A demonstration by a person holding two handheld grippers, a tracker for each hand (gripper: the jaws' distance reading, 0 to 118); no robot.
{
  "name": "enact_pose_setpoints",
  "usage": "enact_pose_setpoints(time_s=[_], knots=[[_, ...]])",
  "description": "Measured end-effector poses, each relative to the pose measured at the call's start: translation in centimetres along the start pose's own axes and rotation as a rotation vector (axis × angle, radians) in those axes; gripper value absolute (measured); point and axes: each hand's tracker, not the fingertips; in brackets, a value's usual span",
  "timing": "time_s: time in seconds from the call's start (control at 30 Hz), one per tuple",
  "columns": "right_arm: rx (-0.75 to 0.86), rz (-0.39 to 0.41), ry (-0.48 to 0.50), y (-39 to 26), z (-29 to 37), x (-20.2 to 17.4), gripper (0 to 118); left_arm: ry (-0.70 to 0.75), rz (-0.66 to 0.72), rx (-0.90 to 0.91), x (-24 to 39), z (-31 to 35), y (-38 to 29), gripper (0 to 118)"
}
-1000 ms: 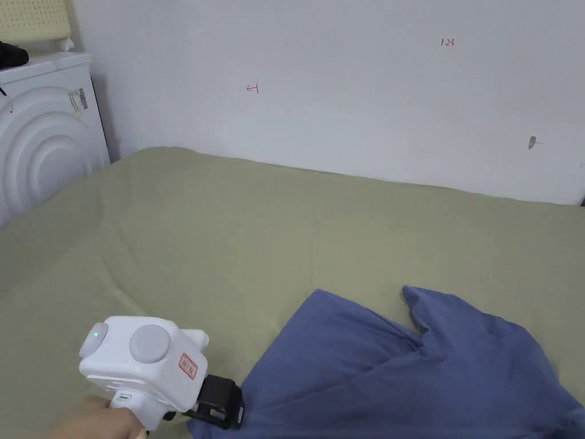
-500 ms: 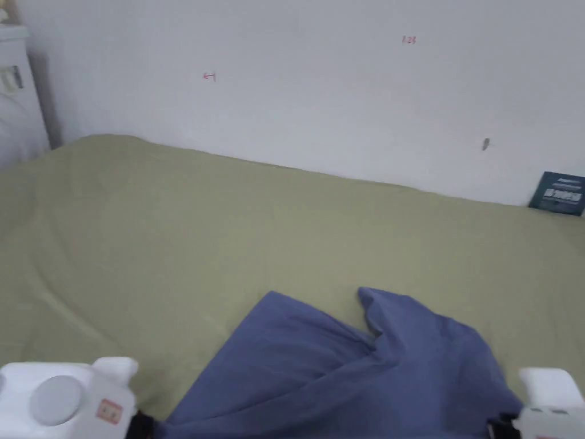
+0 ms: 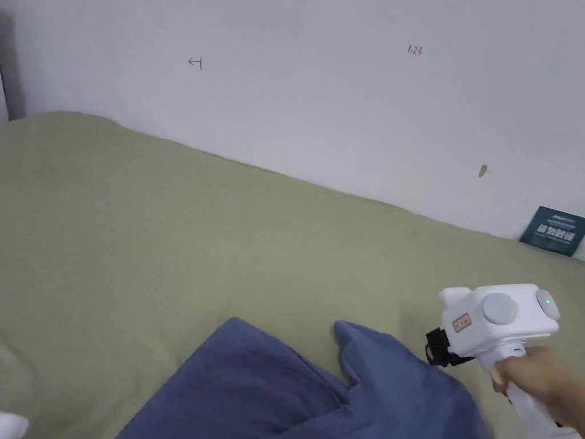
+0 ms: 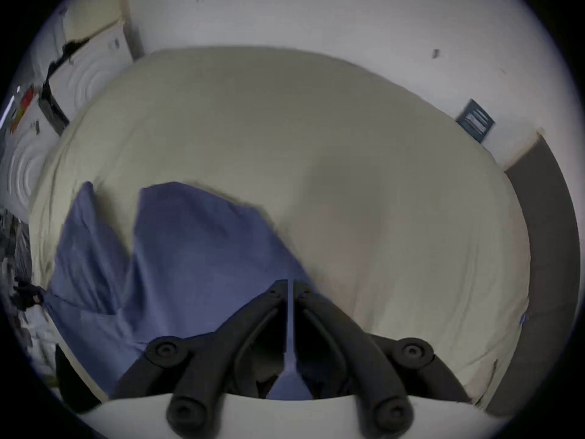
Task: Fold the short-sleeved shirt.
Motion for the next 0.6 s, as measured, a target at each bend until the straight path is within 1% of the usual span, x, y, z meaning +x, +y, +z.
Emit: enact_pose_setpoints(time_s=[0.03,0.07,0.1,0.13,0.17,0.23,0.3,0.33,0.37,0.4,0.43,0.47,0.5,0.53,0.57,0.6], knots=[[-0.026,0.018,-0.009,0.3,-0.7,0.0,24,0.0,0.003,-0.007,0.0,0.0,-0.1,5],[-0.053,0.035,-0.012,0.8,-1.5,0.1,47,-0.002,0.008,-0.012,-0.3,-0.2,-0.1,5],[-0.059,0.045,-0.027,1.0,-2.3,0.2,76,-0.009,0.019,-0.024,-0.5,-0.5,-0.1,5],[-0.068,0.049,-0.029,1.1,-2.8,0.2,102,-0.01,0.055,-0.029,-0.7,-0.7,-0.1,5],[-0.069,0.052,-0.02,1.0,-3.1,0.3,105,-0.021,0.082,-0.028,-0.9,-0.9,-0.2,5],[-0.062,0.049,0.012,1.0,-3.8,0.4,104,-0.033,0.099,-0.034,-1.5,-1.5,-0.3,5],[-0.09,0.026,0.045,0.5,-4.4,0.7,104,-0.038,0.107,-0.037,-1.7,-1.7,-0.5,5],[-0.103,0.024,0.051,0.2,-4.8,0.6,95,-0.04,0.113,-0.042,-1.6,-1.8,-0.6,5],[-0.127,0.019,0.055,-0.1,-5.0,0.5,81,-0.039,0.116,-0.044,-1.6,-1.9,-0.6,5],[-0.132,-0.002,0.103,-0.3,-4.7,0.6,74,-0.04,0.115,-0.044,-1.5,-1.8,-0.7,5],[-0.087,-0.031,0.102,-0.5,-4.1,0.7,52,-0.039,0.112,-0.044,-1.4,-1.7,-0.7,5],[-0.077,-0.02,0.082,-0.5,-3.5,0.6,2,-0.038,0.109,-0.043,-1.3,-1.6,-0.6,5],[-0.051,-0.011,0.094,-0.7,-2.9,0.6,0,-0.038,0.107,-0.042,-1.3,-1.4,-0.6,5],[-0.068,0.007,0.1,-0.5,-2.3,0.2,0,-0.038,0.111,-0.036,-1.3,-1.3,-0.5,5],[-0.035,0.016,0.039,-0.4,-1.1,-0.1,0,-0.04,0.121,-0.03,-1.3,-1.2,-0.4,5],[-0.049,0.008,0.064,-0.2,-0.5,-0.3,0,-0.042,0.121,-0.025,-1.4,-1.0,-0.4,5]])
